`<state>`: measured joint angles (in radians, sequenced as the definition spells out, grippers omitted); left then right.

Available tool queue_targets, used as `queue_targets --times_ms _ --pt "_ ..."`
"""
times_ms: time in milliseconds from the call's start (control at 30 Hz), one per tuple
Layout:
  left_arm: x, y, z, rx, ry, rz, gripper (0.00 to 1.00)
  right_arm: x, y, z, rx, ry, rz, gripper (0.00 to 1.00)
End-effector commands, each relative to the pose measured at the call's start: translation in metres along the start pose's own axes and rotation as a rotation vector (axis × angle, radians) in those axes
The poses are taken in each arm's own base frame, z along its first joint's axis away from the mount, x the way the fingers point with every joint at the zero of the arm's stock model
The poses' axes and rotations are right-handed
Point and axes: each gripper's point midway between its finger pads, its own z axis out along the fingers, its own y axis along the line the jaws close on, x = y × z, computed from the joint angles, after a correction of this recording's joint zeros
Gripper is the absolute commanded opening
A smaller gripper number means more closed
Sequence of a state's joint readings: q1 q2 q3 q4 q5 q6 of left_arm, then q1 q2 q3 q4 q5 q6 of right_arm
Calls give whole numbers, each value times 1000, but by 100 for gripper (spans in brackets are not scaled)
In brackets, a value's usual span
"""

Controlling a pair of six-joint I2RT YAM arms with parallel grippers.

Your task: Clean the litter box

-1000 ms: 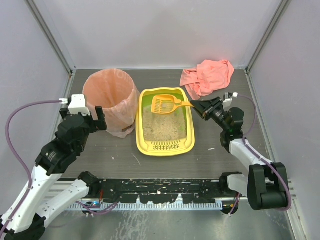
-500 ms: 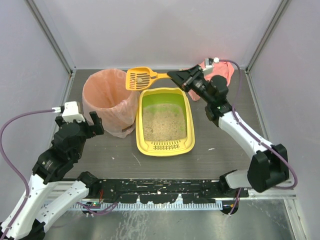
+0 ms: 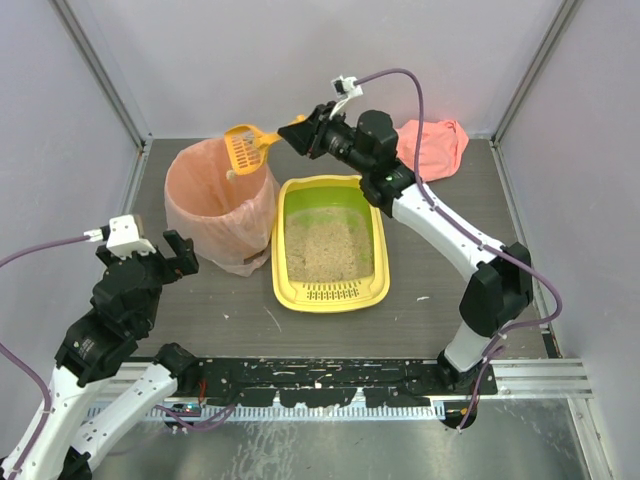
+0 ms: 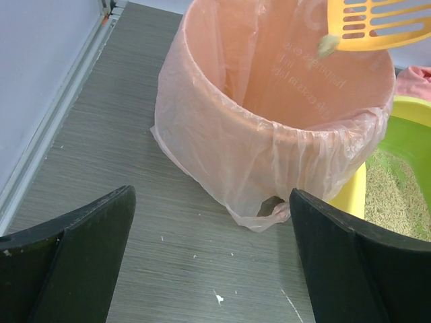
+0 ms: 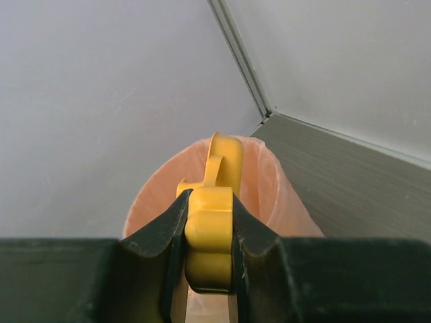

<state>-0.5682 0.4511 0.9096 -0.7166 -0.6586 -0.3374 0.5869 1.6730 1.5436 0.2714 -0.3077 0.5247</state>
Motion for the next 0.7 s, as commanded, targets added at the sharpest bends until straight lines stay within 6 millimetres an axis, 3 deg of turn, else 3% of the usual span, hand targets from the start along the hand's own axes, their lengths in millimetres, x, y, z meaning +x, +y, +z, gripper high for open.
queue_targets --times_ms 0,167,333,500,667 --pt "-7 0 1 -10 -29 -39 98 -28 42 7 -116 -66 -369 1" --pt "-7 -1 2 -10 -25 -36 98 -18 65 9 -171 -44 -573 1" --pt "-7 -2 2 -3 -25 -35 98 -24 81 3 -184 -69 -624 1" --pt "-5 -6 4 11 -14 -25 98 -52 99 -22 -175 -149 -589 0" --pt "-3 -27 7 108 10 -3 98 -77 106 -67 -97 -221 -526 1"
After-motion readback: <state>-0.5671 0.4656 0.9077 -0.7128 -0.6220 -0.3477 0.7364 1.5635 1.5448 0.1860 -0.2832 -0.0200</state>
